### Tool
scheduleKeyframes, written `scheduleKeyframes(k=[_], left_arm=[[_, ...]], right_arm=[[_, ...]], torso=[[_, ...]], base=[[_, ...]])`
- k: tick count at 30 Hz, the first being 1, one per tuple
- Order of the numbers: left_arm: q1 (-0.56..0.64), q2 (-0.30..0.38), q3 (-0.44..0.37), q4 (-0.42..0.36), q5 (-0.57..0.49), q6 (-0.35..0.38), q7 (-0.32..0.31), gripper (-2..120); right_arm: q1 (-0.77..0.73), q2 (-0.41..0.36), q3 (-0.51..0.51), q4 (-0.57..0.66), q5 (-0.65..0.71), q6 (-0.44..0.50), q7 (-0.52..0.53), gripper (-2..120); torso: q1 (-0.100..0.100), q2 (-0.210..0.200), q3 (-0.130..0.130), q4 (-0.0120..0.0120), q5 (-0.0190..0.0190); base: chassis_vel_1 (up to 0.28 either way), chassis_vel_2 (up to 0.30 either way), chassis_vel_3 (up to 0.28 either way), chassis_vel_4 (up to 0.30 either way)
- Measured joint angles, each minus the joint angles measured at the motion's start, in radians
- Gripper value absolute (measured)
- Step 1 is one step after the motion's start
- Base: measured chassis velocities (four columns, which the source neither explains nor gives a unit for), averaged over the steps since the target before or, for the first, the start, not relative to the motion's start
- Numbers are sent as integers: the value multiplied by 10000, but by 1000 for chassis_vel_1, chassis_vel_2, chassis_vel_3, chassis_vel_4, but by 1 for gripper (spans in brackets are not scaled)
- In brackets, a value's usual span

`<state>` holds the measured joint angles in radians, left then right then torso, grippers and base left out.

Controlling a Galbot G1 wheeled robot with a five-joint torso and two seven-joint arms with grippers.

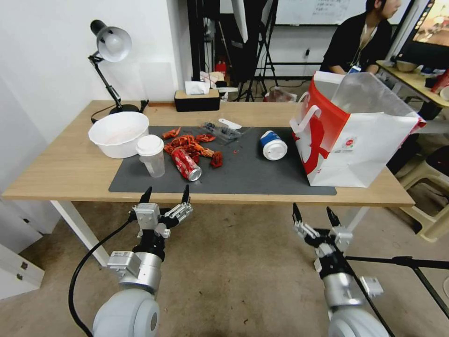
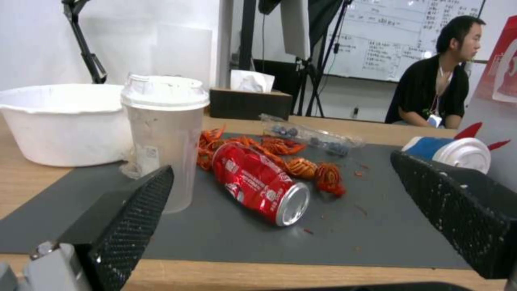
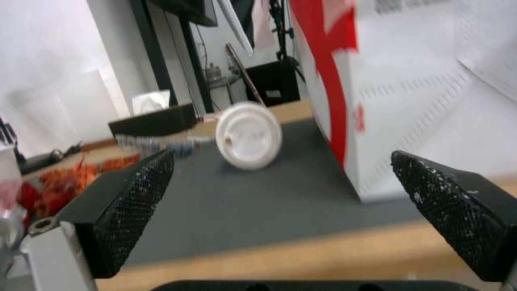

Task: Pick up the trash from the table and place it into the takeout bag.

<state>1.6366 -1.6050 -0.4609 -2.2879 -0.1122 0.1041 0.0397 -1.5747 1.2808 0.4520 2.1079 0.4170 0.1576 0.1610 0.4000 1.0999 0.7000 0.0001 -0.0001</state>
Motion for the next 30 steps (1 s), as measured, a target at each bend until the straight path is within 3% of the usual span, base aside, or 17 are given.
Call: scheduleKeyframes(k=[6,9,17,30], left_arm=[[64,-19,18,-7,12,-70,4,100],[114,-28,11,-36,36,-120,8,100],[141,-30,-24,-43,76,-145,8,100],[123,-30,-85,48,90,-272,7,100]], right_arm=[[2032,-478,-539,-483,1124,-1283,606,100],[3575,-678,-1092,-1393,1677,-1814,1175,100],[5704,-638,-2027,-2755,2507,-3025,2575,100],[7950,-471,-2836,-4684,3474,-3635,2936,100]], torso=[[3,0,0,-1,1],[3,-1,2,1,2],[3,-1,3,0,0],[1,-1,1,-2,0]], base=[[0,0,0,0],[0,0,0,0],[0,0,0,0],[0,0,0,0]])
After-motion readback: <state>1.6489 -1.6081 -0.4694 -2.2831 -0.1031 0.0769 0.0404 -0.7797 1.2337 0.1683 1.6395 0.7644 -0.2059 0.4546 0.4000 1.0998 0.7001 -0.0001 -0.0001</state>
